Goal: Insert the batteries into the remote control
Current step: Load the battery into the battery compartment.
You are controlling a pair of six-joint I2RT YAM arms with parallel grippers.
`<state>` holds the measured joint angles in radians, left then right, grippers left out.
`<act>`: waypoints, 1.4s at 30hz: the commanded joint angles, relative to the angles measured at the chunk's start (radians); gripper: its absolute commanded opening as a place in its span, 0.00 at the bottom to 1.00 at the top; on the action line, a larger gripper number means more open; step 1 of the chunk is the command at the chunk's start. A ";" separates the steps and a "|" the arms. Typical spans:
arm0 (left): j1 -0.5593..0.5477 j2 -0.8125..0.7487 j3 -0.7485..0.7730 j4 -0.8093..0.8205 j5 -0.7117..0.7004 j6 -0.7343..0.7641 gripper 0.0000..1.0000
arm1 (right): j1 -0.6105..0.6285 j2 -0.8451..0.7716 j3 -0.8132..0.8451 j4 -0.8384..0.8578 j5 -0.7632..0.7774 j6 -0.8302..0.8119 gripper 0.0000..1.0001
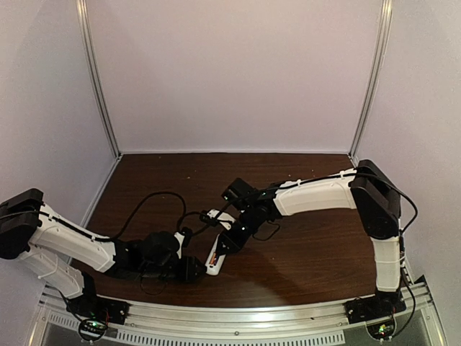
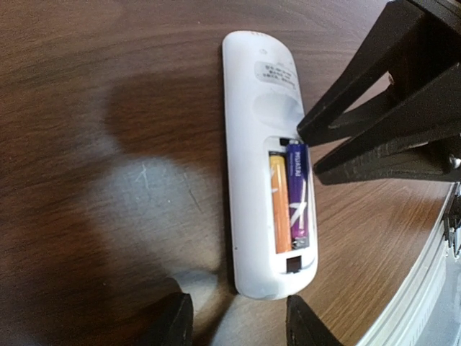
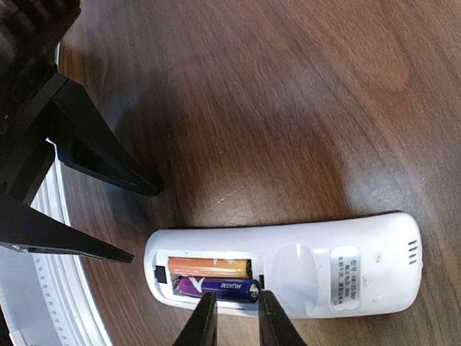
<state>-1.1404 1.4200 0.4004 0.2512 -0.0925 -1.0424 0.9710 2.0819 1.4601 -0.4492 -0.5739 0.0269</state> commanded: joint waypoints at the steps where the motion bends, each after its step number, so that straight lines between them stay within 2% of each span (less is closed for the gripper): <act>1: 0.004 0.011 0.000 0.026 0.002 0.002 0.47 | 0.008 -0.027 0.045 -0.027 0.057 -0.007 0.24; 8: 0.004 0.012 0.002 0.025 0.001 0.004 0.46 | 0.008 0.005 0.091 -0.056 0.082 -0.013 0.27; 16: 0.004 0.023 0.009 0.026 0.003 0.009 0.46 | 0.013 0.018 0.088 -0.074 0.060 -0.013 0.22; 31: 0.005 0.019 0.008 0.023 0.000 0.010 0.46 | 0.026 0.044 0.091 -0.082 0.060 -0.035 0.21; 42: 0.005 0.023 0.008 0.025 -0.001 0.007 0.46 | 0.047 0.038 0.090 -0.127 0.081 -0.060 0.12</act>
<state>-1.1404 1.4269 0.4004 0.2623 -0.0925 -1.0420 0.9913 2.1117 1.5345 -0.5285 -0.5152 -0.0124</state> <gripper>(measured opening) 0.465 0.126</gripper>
